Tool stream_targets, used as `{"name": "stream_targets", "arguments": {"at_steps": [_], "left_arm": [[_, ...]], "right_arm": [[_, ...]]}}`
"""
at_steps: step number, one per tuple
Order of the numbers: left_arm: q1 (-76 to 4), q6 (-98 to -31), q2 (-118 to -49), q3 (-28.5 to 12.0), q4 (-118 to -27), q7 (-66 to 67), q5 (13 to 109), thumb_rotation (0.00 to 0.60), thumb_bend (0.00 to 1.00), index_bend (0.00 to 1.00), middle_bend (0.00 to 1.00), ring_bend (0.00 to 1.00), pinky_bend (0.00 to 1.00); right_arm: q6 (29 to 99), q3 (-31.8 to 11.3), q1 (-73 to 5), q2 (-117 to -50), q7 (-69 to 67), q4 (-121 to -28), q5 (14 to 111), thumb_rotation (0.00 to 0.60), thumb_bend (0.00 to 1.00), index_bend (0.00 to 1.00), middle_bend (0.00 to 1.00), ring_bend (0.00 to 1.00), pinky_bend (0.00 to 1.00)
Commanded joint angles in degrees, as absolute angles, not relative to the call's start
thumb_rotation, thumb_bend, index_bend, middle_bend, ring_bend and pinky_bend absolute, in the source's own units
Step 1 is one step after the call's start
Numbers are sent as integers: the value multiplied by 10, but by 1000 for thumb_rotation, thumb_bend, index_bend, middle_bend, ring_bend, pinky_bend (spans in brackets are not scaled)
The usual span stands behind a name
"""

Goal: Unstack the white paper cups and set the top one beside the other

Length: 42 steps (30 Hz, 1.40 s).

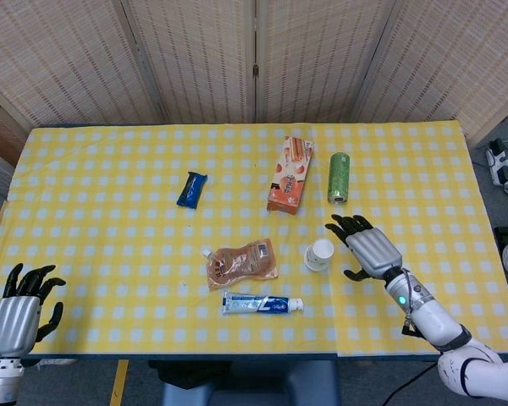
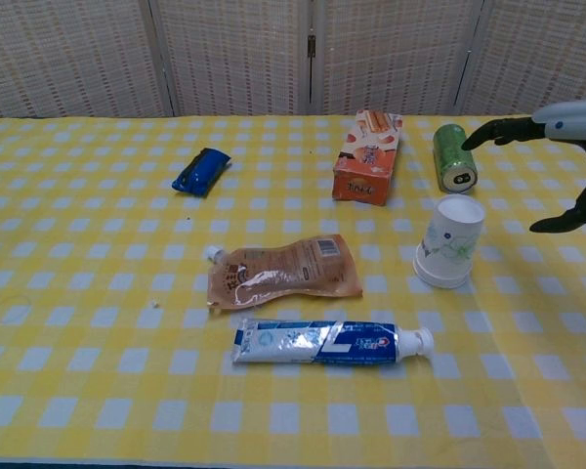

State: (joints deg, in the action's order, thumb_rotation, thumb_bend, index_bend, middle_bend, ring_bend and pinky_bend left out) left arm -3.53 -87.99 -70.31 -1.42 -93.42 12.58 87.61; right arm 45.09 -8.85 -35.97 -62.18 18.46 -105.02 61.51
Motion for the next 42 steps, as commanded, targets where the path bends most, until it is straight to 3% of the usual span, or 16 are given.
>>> {"name": "stream_targets", "arguments": {"at_steps": [1,18,42], "left_arm": [[-35,-878,-703,-13,-935,126,876,600,514,388,224,194,4],[-40,-864,-707,-14,-924,116,866,600,514,369,224,184,3],[-40,-861,-710,-15,-913,107,859,600,514,350,224,173,0]], "right_arm": [[437,-91,-383,-638,204,-1033,577,600,287,142,0,0,0],[418,-67,-453,-675,225,-995,466,600,287,241,5,0,0],[441,-48,-494,-698,225,-982,423,600,331,353,60,0,0]]}}
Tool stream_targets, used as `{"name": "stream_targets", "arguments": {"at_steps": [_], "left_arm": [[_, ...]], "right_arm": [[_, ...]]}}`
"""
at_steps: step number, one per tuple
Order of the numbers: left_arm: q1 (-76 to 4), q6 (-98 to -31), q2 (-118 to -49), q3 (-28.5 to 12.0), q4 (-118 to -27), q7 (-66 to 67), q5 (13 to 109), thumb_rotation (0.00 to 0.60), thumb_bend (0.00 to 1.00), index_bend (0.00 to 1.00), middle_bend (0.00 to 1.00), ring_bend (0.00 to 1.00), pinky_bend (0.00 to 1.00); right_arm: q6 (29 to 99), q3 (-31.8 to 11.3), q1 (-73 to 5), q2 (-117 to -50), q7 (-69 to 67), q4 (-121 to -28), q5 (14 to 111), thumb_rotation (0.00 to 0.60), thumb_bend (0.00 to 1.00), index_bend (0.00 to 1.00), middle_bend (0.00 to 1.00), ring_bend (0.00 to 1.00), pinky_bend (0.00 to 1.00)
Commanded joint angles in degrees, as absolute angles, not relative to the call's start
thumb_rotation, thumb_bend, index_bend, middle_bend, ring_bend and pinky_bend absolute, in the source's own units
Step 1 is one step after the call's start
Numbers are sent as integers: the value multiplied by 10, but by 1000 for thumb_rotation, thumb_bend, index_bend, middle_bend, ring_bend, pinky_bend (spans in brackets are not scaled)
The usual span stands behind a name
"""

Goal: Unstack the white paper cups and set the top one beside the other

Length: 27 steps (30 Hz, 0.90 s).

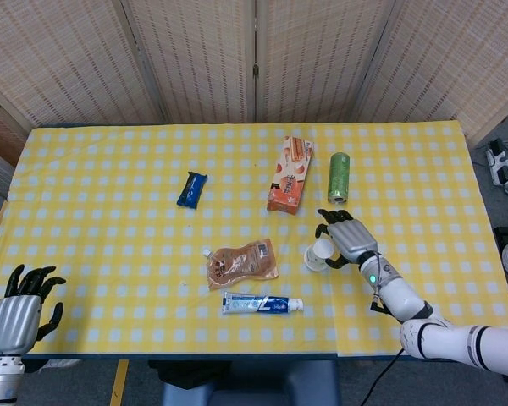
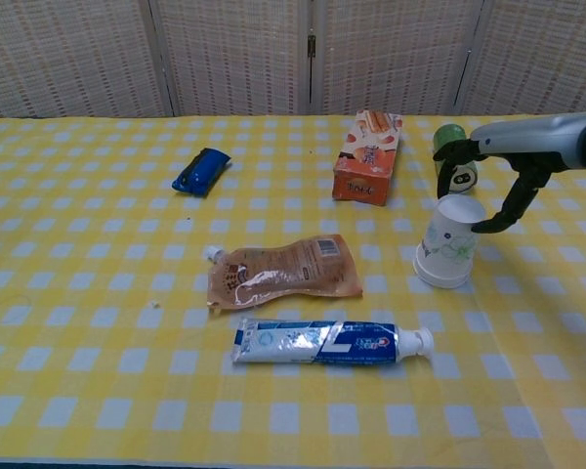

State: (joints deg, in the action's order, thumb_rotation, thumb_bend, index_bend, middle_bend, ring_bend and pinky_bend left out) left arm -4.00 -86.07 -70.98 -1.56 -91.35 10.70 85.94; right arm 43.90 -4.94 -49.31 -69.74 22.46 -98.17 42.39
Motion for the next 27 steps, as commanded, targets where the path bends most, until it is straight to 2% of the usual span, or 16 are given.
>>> {"name": "stream_targets", "arguments": {"at_steps": [1,15,27], "left_arm": [[-40,-860,-710,-15,-913,106,858,600,514,350,224,173,0],[-38,-861,-709,-15,-911,104,856,600,514,350,224,168,0],[-41,-861,-707,-17,-917,109,858,600,514,350,224,168,0]], "right_arm": [[442,-48,-495,-698,225,-982,422,600,332,356,62,0,0],[471,-44,-493,-677,220,-1015,438,600,355,392,88,5,0],[539,-57,-435,-566,161,-1122,533,600,355,400,105,40,0]]}}
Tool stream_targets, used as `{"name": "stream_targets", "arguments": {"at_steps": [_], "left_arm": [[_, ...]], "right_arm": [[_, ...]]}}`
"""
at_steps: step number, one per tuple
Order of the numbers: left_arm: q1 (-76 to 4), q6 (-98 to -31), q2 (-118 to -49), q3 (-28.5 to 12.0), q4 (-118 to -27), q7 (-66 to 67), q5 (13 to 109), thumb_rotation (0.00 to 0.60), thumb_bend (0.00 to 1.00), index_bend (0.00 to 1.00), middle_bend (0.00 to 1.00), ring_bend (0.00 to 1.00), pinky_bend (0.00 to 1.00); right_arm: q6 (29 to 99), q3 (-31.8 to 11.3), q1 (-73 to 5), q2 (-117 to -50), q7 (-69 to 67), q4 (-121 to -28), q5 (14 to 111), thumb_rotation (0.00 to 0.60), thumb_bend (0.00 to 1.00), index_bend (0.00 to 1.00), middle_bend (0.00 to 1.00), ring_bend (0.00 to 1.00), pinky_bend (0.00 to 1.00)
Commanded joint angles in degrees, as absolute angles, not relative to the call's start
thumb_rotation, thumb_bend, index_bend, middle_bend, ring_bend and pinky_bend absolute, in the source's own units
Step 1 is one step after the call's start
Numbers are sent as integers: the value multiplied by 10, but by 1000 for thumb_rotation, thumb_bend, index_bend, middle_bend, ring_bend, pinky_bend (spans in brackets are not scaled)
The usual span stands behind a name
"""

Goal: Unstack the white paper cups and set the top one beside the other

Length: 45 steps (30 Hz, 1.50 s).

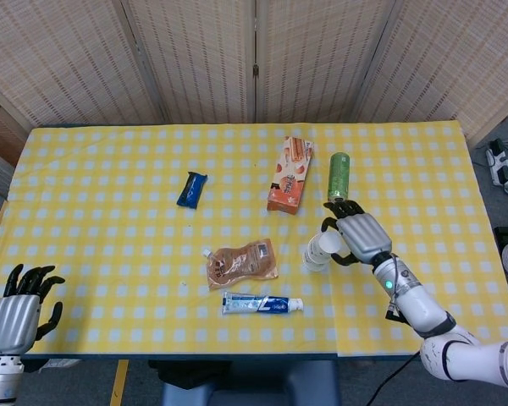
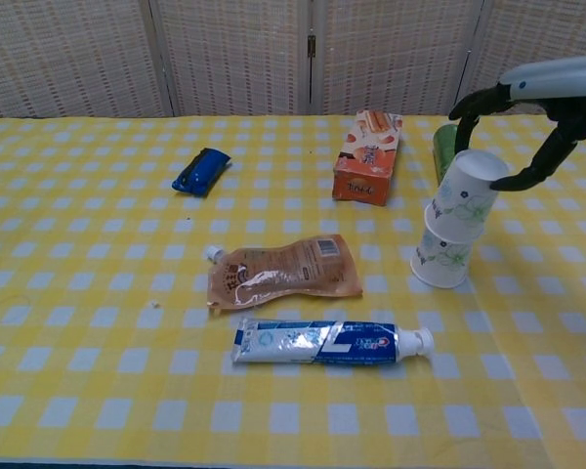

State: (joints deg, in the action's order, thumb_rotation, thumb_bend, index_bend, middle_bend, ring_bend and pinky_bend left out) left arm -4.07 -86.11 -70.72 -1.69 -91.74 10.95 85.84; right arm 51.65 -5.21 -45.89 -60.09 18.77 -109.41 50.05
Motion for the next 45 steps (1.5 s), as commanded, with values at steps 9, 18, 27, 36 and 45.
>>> {"name": "stream_targets", "arguments": {"at_steps": [9,18,27,36,45], "left_arm": [[-43,-859,-710,-16,-916,107,861,600,514,350,224,167,0],[-43,-859,-712,-12,-920,109,867,600,514,350,224,167,0],[-37,-864,-707,-10,-924,111,863,600,514,350,224,166,0],[-36,-863,-708,-9,-921,109,862,600,514,349,224,166,0],[-35,-862,-709,-9,-917,107,861,600,514,350,224,166,0]], "right_arm": [[561,-44,-365,-488,80,-1134,604,600,355,401,106,40,0],[514,-33,-357,-558,51,-1031,606,600,354,408,112,39,0],[489,-31,-362,-643,55,-938,612,600,355,409,115,41,0],[487,-37,-359,-681,51,-902,617,600,354,408,116,38,0],[483,-44,-359,-697,48,-890,624,600,355,409,116,37,0]]}}
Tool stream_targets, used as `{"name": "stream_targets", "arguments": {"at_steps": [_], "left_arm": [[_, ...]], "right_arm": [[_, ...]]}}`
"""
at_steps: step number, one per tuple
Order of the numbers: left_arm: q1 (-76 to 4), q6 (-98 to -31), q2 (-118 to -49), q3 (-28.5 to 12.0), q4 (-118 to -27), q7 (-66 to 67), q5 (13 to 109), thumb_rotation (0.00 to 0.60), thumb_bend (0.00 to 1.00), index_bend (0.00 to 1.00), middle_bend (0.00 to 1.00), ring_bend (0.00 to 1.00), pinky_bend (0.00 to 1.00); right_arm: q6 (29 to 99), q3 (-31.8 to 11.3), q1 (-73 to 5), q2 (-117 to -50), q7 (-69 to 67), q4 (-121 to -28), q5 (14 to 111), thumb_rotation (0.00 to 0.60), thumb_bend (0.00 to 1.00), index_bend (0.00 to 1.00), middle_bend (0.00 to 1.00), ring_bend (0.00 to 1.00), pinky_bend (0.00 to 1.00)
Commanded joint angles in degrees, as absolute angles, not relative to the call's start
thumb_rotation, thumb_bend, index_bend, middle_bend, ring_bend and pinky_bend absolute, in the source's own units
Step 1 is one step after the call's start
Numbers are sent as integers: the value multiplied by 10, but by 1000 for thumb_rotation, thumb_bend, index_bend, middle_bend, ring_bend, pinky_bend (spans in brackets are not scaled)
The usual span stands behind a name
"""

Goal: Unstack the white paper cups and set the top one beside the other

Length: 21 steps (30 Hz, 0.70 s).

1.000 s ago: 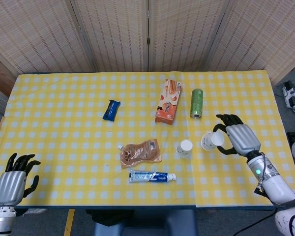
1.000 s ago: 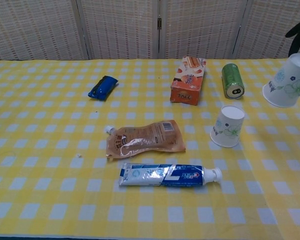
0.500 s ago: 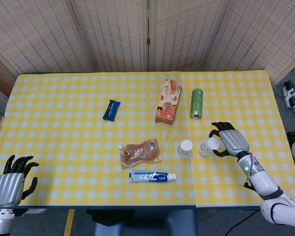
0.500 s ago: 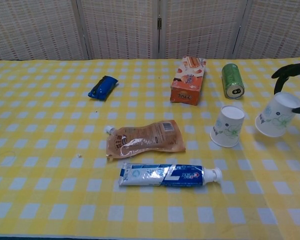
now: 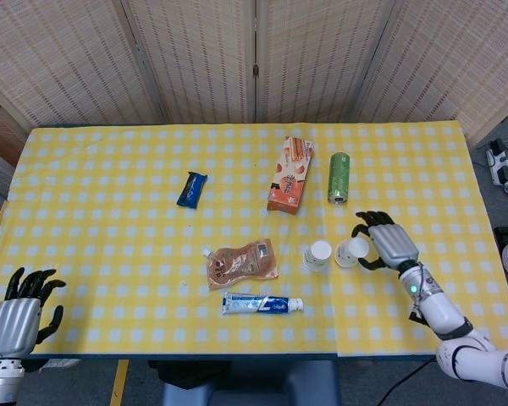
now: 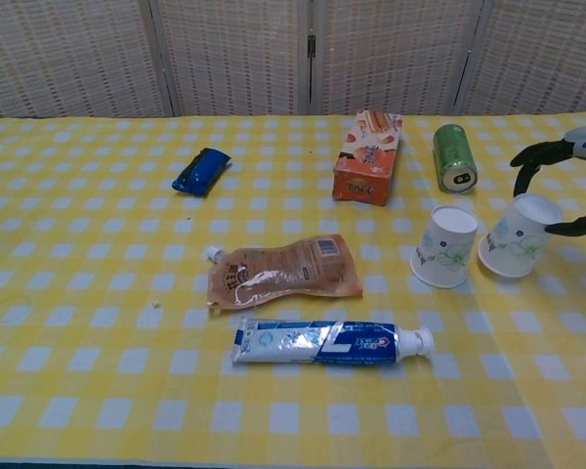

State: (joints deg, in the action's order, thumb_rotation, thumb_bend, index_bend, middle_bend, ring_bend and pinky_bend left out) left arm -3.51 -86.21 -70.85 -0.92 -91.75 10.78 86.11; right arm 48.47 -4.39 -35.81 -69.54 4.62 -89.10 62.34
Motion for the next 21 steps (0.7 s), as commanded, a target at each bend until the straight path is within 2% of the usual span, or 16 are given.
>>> {"name": "stream_targets", "arguments": {"at_steps": [1,21], "left_arm": [[-35,-862,-709,-9,-917,107,860,600,514,350,224,166,0],[-32,-861,-711,-10,-906,97,857,600,514,350,224,158,0]], "right_arm": [[482,-45,-359,-698,49,-889,623,600,355,409,116,36,0],[479,-46,-354,-708,64,-885,619,600,354,387,103,31,0]]}}
